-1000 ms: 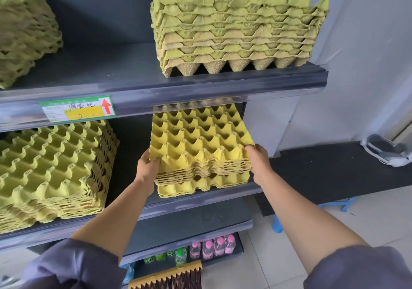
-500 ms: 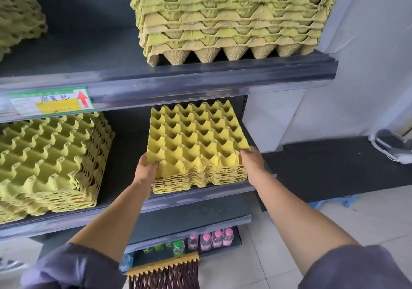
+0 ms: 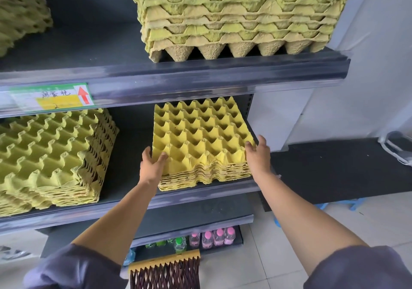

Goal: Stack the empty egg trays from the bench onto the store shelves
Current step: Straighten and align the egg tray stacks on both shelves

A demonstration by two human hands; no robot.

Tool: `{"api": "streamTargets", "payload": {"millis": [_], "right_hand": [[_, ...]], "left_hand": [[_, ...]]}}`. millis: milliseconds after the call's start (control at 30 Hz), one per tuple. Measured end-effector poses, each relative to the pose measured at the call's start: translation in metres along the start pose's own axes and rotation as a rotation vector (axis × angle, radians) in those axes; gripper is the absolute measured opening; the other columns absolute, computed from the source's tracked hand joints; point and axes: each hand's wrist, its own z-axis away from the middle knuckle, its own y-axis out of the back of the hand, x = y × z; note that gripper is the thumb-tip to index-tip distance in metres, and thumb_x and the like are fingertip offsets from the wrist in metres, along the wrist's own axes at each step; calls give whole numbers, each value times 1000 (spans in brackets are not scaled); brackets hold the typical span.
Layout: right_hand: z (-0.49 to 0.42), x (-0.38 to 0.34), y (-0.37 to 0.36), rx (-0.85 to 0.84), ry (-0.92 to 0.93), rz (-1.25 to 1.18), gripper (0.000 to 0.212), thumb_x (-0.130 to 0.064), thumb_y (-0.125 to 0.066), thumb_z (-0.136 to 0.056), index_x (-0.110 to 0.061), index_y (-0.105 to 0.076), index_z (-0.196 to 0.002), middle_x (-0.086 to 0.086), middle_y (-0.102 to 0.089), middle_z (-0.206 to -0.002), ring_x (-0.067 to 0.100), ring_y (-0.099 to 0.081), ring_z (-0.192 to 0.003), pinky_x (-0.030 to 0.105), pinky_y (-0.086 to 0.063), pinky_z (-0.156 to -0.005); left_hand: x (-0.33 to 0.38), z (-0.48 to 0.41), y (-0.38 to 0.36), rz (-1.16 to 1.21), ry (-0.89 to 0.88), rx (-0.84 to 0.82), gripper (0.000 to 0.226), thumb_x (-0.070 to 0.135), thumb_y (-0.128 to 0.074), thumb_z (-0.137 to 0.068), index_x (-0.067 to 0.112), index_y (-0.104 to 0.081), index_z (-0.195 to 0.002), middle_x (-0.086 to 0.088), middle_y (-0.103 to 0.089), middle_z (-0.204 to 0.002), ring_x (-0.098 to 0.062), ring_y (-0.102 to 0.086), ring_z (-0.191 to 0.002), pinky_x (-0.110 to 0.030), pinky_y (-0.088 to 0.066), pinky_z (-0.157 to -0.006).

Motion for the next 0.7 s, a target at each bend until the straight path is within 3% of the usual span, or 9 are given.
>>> {"api": "streamTargets", "payload": {"millis": [100, 167, 233, 300, 700], "right_hand": [[12, 0, -2, 133, 514, 543, 47, -44, -50, -93, -25, -46, -136, 11, -42, -142, 34, -44, -127, 54, -36, -103], [19, -2, -6, 16, 713, 815, 45, -52, -48, -91, -32, -50, -132, 3, -46, -141, 30, -36, -134, 61, -21, -110], [25, -5, -7, -101, 729, 923, 45, -55, -46, -91, -35, -50, -130, 0, -55, -134, 25, -31, -139, 61, -13, -112], [27, -10, -6, -110, 709, 938, 43, -56, -46, -91, -34, -51, -127, 1, -62, -126, 24, -29, -140, 58, -14, -112], [29, -13, 2, -114, 596, 949, 41, -50, -50, -91, -32, -50, -128, 1, -60, -128, 26, -35, -136, 61, -14, -112]], "left_hand": [[1, 9, 3, -578, -412, 95, 62, 49, -53, -89, 30, -31, -144, -9, -25, -150, -33, -29, -135, -53, -30, -107], [5, 14, -3, -933, -626, 49, 56, 56, -51, -88, 34, -40, -139, -6, -28, -149, -31, -24, -137, -52, -24, -108], [8, 15, -9, -1066, -639, -62, 48, 53, -51, -89, 36, -47, -134, -1, -25, -150, -27, -20, -138, -50, -21, -109], [13, 15, -11, -1057, -577, -112, 41, 47, -54, -90, 34, -53, -129, 1, -21, -150, -24, -18, -138, -49, -21, -109], [18, 21, -18, -1064, -554, -213, 37, 36, -58, -90, 30, -55, -127, 1, -16, -152, -25, -17, -139, -48, -21, -110]]}}
